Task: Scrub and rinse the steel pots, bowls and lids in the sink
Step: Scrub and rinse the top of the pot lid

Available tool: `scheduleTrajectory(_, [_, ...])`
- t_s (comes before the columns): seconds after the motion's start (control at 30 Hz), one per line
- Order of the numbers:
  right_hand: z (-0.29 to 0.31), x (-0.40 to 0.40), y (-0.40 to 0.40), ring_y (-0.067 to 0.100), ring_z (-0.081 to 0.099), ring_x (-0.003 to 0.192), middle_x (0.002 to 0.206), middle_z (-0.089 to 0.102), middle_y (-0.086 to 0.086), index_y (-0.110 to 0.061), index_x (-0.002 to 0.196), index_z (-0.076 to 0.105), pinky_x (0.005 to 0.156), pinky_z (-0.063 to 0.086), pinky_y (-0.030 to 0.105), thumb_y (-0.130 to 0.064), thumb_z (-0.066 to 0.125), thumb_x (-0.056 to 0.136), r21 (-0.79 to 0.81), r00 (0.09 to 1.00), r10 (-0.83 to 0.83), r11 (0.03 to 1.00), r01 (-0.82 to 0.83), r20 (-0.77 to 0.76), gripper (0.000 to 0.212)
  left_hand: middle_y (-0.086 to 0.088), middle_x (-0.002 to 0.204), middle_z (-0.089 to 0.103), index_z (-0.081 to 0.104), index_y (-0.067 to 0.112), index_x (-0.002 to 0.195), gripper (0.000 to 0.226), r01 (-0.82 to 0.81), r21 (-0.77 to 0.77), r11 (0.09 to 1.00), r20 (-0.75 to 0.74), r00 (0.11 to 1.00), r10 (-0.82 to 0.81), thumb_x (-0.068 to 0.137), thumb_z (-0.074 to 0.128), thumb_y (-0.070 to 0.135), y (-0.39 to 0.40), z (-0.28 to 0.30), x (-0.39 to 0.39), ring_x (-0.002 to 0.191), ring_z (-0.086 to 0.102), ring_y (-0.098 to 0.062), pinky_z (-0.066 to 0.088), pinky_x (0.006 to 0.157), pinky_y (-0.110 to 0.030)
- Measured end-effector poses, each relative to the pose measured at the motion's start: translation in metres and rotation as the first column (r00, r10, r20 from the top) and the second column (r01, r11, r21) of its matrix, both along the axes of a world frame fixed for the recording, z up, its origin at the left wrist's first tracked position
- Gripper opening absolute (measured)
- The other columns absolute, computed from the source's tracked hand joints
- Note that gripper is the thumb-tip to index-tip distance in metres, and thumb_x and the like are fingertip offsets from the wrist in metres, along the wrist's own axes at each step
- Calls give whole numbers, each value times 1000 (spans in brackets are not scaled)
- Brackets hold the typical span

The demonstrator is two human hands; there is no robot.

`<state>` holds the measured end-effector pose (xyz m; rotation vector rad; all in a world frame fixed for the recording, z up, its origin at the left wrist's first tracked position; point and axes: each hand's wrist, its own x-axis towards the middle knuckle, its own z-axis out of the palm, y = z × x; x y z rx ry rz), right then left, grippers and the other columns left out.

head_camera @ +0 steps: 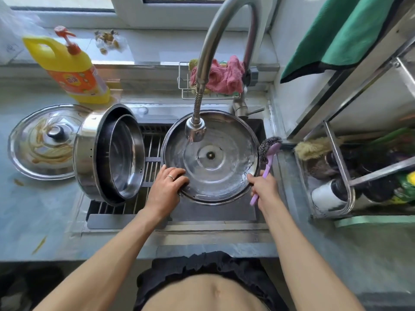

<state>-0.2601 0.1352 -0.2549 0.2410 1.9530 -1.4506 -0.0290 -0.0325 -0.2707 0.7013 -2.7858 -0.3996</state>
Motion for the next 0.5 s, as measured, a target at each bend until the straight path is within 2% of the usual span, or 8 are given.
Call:
scheduleTrajectory(0.13, [8, -1, 13, 7, 37, 32, 67, 52, 2, -11, 122, 55, 40, 33, 24, -10, 69, 88, 60, 996, -10, 998, 15, -91, 37, -18, 120, 67, 74, 7, 108, 58, 31, 47, 998, 109, 993, -36, 54, 75, -16, 7, -8, -11, 107, 63, -41, 53, 96, -53])
scheduleTrajectory(0.2, [12, -2, 18, 10, 43, 37, 68, 52, 2, -14, 123, 56, 46, 38, 28, -15, 71, 85, 100, 987, 16, 995, 0, -159, 41, -18, 122, 67, 72, 7, 112, 64, 50, 59, 997, 127, 990, -57, 53, 74, -17, 14, -9, -16, 109, 64, -40, 55, 94, -49])
scheduleTrajectory(0.33, [22, -5, 26, 23, 53, 61, 75, 56, 8, -10, 104, 57, 57, 43, 31, -22, 69, 80, 173, 947, 99, 984, -47, -305, 29, -12, 130, 66, 69, 10, 123, 66, 44, 137, 990, 116, 992, -60, 63, 66, -17, 23, -14, -23, 120, 61, -35, 53, 101, -46])
scheduleTrajectory(0.4, [27, -6, 24, 23, 50, 56, 66, 52, 7, -16, 91, 52, 52, 42, 32, -25, 68, 76, 232, 928, 147, 970, -68, -342, 24, -8, 121, 70, 72, 11, 117, 56, 61, 185, 981, 58, 996, -73, 67, 67, -14, 26, -12, -23, 114, 65, -32, 56, 94, -41])
scheduleTrajectory(0.5, [39, -5, 20, 19, 36, 38, 55, 41, 3, -30, 78, 37, 40, 33, 24, -25, 64, 70, 230, 947, 148, 970, -82, -285, 28, -5, 109, 75, 77, 11, 106, 45, 55, 215, 975, -22, 998, -52, 68, 72, -13, 31, -5, -21, 101, 69, -29, 56, 88, -36])
